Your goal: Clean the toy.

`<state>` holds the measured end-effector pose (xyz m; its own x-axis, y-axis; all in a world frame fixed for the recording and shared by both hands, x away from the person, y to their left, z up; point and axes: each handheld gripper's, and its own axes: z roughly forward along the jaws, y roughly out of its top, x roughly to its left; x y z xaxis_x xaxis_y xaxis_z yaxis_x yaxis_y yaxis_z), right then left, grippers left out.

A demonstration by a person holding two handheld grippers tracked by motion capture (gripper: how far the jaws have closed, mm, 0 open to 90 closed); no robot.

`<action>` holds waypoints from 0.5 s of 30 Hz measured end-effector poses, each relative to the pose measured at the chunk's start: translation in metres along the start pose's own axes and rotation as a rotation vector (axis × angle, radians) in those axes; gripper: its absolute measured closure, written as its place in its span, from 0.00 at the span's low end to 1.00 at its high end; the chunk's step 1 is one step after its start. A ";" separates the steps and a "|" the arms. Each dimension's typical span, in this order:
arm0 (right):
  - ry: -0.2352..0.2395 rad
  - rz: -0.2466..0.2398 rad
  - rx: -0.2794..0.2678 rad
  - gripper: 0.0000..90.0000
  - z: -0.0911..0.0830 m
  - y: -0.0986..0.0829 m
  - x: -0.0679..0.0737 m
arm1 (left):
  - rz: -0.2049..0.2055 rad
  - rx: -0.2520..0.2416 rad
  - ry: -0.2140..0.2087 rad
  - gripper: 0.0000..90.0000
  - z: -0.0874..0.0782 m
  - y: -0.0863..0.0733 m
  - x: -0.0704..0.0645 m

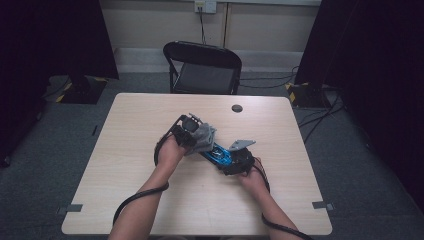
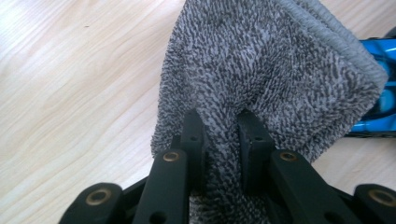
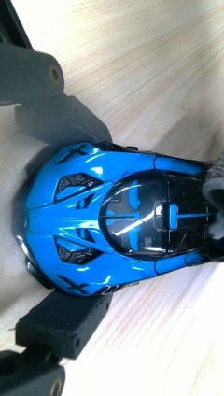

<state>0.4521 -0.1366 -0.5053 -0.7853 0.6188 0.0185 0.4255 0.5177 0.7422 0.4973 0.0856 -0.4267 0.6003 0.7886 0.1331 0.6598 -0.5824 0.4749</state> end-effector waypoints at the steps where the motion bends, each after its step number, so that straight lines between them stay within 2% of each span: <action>1: 0.000 0.000 0.000 0.28 0.000 0.000 0.000 | -0.005 0.000 0.002 0.84 0.000 -0.001 0.002; 10: 0.000 0.001 0.000 0.28 0.000 0.000 0.000 | -0.042 0.008 0.000 0.84 -0.002 -0.010 0.016; 15: 0.000 -0.001 0.000 0.28 0.000 0.000 0.000 | -0.063 0.006 0.017 0.84 -0.005 -0.015 0.024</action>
<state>0.4521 -0.1366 -0.5053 -0.7855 0.6186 0.0180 0.4251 0.5181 0.7422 0.4994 0.1147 -0.4265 0.5496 0.8270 0.1183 0.6986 -0.5326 0.4777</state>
